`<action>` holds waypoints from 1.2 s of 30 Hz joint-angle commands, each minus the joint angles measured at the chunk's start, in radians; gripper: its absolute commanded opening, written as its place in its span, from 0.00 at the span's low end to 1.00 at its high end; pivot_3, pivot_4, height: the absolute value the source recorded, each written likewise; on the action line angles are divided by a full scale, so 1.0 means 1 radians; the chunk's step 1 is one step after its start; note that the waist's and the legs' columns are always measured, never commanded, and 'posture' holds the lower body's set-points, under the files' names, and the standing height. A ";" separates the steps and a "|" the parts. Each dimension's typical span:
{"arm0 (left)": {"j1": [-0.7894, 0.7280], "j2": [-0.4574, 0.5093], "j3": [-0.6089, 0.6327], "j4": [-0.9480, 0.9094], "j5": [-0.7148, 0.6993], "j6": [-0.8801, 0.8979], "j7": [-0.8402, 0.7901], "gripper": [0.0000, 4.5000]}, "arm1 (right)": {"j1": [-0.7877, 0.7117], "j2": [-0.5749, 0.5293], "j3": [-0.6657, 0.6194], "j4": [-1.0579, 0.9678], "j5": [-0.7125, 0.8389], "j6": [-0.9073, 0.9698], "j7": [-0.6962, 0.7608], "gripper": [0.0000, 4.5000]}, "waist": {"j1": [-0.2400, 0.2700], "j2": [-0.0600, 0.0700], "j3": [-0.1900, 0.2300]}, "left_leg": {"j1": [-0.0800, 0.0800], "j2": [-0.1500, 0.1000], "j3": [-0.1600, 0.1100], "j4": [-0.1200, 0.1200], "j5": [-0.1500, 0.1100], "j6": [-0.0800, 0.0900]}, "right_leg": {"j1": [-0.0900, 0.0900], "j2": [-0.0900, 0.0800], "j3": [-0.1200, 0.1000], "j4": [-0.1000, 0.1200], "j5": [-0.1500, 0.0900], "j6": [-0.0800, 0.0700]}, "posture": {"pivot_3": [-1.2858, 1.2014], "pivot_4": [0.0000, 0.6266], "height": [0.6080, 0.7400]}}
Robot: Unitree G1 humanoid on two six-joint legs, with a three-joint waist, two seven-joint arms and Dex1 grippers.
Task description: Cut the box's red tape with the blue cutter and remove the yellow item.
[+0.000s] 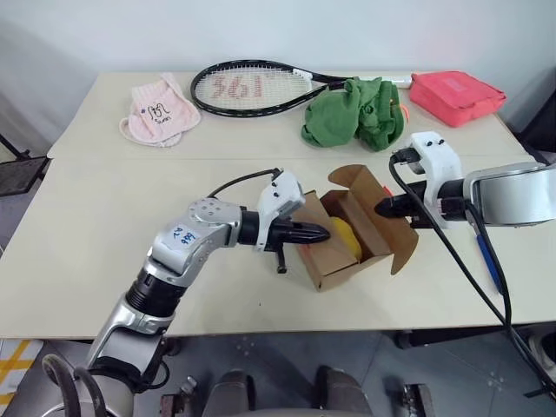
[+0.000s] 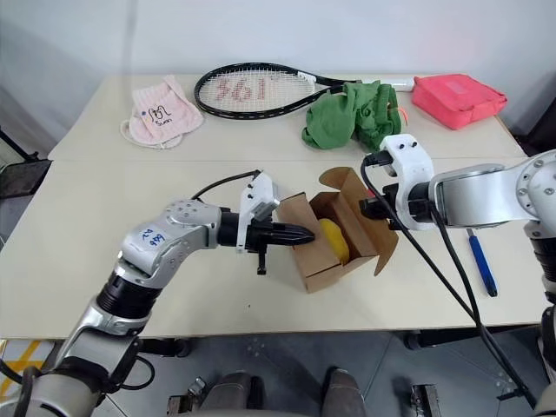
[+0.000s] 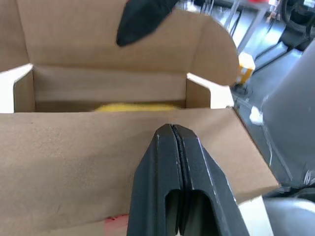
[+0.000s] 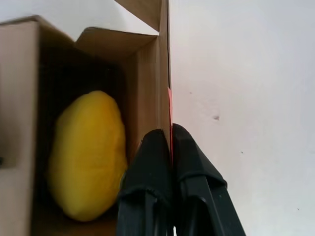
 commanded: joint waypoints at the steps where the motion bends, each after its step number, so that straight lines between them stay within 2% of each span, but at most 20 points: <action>1: 0.086 0.057 -0.038 0.072 0.083 0.063 0.044 0.00 | 0.003 -0.033 -0.026 -0.024 0.018 0.013 0.026 0.00 | 0.001 -0.001 -0.001 | 0.001 0.000 0.000 0.000 0.000 0.000 | 0.001 0.000 0.000 0.000 0.000 0.000 | 0.52 0.24 1.00; 10: 0.188 0.124 0.008 0.007 0.063 0.102 0.050 0.00 | -0.012 -0.054 -0.018 -0.049 0.018 0.020 0.070 0.00 | 0.003 -0.001 -0.004 | 0.012 0.001 0.000 -0.001 0.000 0.001 | 0.013 0.000 0.000 -0.002 0.001 -0.002 | 0.52 0.24 1.00; 14: 0.203 0.131 0.026 -0.004 0.054 0.110 0.060 0.00 | -0.015 -0.042 -0.012 -0.080 0.018 0.015 0.104 0.00 | 0.004 0.000 -0.007 | 0.015 0.001 0.000 -0.001 0.000 0.001 | 0.016 0.000 0.000 -0.002 0.001 -0.002 | 0.52 0.24 1.00; 20: 0.218 0.118 0.046 -0.015 0.052 0.118 0.074 0.00 | 0.010 -0.035 0.004 -0.084 0.018 0.000 0.075 0.00 | 0.013 0.000 -0.008 | 0.015 0.001 0.000 0.000 0.000 0.002 | 0.016 0.000 0.000 -0.002 0.002 -0.003 | 0.52 0.24 1.00; 23: 0.222 0.109 0.056 -0.018 0.051 0.122 0.077 0.00 | 0.026 -0.030 0.014 -0.097 0.018 -0.013 0.045 0.00 | 0.014 0.000 -0.006 | 0.012 0.000 0.000 0.000 0.000 0.002 | 0.013 0.000 0.000 -0.002 0.002 -0.003 | 0.52 0.24 1.00; 27: 0.222 0.095 0.065 -0.016 0.055 0.114 0.080 0.00 | 0.026 -0.008 0.026 -0.111 0.018 -0.028 0.017 0.00 | 0.022 0.000 -0.006 | -0.002 0.001 0.001 0.000 0.000 0.001 | -0.002 0.000 -0.001 -0.001 0.002 -0.002 | 0.52 0.24 1.00; 36: 0.199 0.047 0.112 0.011 0.067 0.062 0.098 0.00 | 0.039 -0.014 0.033 -0.125 0.018 -0.028 -0.007 0.00 | 0.027 0.000 -0.005 | -0.002 0.001 0.002 0.000 0.000 0.001 | -0.002 0.000 -0.003 -0.002 0.002 -0.002 | 0.52 0.24 1.00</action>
